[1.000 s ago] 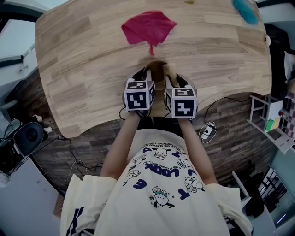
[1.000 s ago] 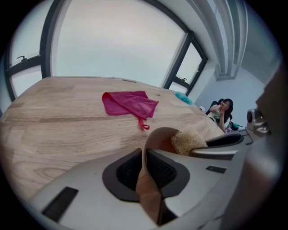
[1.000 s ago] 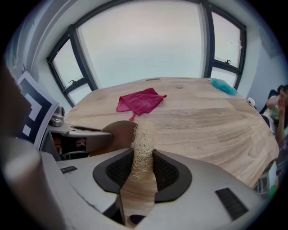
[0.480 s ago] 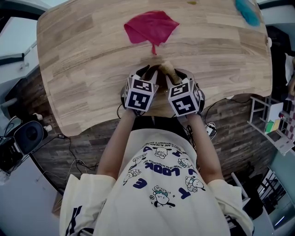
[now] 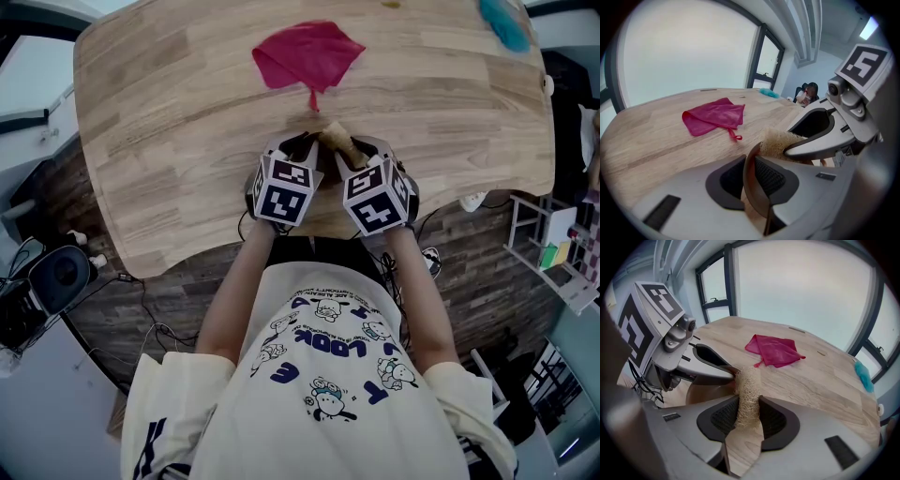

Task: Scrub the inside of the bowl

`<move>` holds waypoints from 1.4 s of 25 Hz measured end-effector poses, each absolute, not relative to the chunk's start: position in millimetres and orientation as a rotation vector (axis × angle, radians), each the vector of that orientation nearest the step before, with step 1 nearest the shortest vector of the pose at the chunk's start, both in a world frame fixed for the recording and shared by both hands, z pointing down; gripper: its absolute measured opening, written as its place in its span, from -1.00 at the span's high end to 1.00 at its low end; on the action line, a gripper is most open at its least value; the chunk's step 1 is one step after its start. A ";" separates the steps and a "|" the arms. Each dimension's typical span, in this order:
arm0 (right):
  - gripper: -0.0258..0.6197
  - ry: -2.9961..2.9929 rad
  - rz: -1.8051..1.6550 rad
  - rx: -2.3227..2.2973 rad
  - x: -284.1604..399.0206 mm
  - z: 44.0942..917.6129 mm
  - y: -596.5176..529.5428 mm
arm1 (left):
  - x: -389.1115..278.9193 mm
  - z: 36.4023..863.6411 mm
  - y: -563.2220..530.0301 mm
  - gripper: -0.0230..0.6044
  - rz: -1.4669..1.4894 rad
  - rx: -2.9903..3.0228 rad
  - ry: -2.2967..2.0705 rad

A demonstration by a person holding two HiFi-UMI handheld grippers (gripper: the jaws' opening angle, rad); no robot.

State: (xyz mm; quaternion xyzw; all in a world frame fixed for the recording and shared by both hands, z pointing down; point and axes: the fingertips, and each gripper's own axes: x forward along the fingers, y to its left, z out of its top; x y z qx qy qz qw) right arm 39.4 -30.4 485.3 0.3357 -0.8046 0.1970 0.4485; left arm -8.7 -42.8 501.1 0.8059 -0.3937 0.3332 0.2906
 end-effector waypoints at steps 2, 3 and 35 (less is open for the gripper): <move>0.54 -1.990 0.491 0.842 39.3 484.9 -31.2 | -9.4 500.7 -43.5 0.67 0.864 2.135 -1.063; 0.54 -1.989 0.493 0.849 39.3 484.9 -31.6 | -10.0 500.5 -43.8 0.67 0.851 2.125 -1.074; 0.54 -1.873 0.886 1.309 58.1 487.0 -13.4 | -35.8 503.5 -43.1 0.67 0.422 1.675 -1.338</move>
